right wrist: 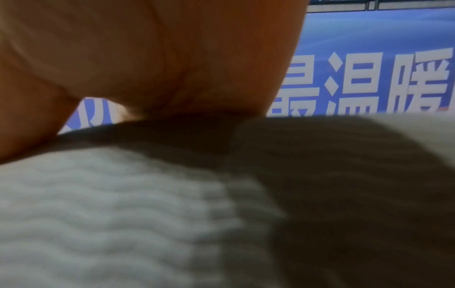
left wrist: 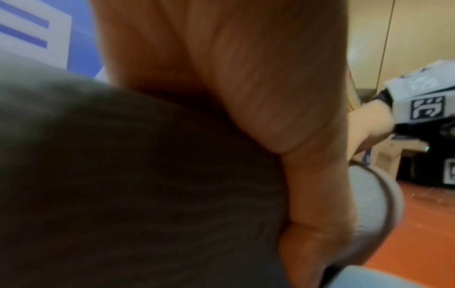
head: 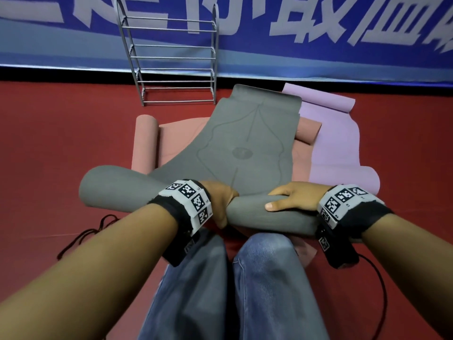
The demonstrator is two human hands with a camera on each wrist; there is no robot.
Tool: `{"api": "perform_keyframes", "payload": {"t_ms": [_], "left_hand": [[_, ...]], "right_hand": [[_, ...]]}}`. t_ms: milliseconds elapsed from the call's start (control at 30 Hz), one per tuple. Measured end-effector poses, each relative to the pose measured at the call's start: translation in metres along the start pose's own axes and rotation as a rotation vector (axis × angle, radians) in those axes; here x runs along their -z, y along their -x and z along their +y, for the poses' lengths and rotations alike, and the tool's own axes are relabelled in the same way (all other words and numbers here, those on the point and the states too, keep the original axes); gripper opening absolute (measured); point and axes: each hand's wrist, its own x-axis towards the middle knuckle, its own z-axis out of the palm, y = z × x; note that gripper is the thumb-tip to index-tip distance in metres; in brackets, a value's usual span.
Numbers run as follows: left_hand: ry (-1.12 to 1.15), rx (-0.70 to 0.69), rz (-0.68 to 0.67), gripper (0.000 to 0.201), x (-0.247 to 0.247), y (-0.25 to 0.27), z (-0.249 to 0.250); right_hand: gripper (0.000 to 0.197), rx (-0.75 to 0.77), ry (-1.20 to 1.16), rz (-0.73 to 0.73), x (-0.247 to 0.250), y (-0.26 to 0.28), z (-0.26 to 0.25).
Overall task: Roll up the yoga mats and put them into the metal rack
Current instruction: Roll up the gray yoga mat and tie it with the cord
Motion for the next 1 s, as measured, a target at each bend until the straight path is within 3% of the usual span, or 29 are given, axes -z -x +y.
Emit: {"api": "perform_keyframes", "payload": {"t_ms": [100, 200, 267, 400, 500, 633, 767, 833, 933, 1000], "left_hand": [[0.37, -0.068, -0.224, 0.052, -0.002, -0.009, 0.009], [0.443, -0.032, -0.283, 0.07, -0.002, -0.012, 0.016], [0.403, 0.0, -0.288, 0.066, -0.001, -0.012, 0.016], [0.267, 0.059, -0.196, 0.093, 0.004, -0.01, 0.012], [0.172, 0.107, -0.151, 0.08, 0.004, -0.007, 0.007], [0.031, 0.131, -0.094, 0.045, 0.003, -0.004, 0.004], [-0.453, 0.116, 0.309, 0.087, -0.011, 0.007, 0.006], [-0.582, 0.117, 0.397, 0.096, -0.019, 0.013, 0.008], [-0.576, 0.114, 0.412, 0.074, -0.021, 0.014, 0.01], [-0.504, 0.11, 0.367, 0.054, -0.019, 0.013, 0.011]], "right_hand": [[0.038, -0.07, -0.094, -0.024, 0.006, 0.007, 0.007], [0.037, -0.056, 0.015, -0.005, -0.001, 0.012, 0.002], [0.041, 0.012, 0.088, 0.004, -0.01, 0.013, -0.011], [0.075, 0.065, 0.151, -0.014, -0.034, 0.0, -0.027], [0.086, 0.088, 0.265, 0.054, -0.048, -0.013, -0.026], [0.06, 0.103, 0.265, 0.119, -0.051, -0.02, -0.026], [0.036, 0.126, 0.125, 0.137, -0.048, -0.018, -0.018], [0.032, 0.123, 0.033, 0.12, -0.046, -0.017, -0.013], [0.038, 0.123, -0.02, 0.052, -0.046, -0.018, -0.013], [0.027, 0.108, -0.026, 0.01, -0.045, -0.017, -0.015]]}}
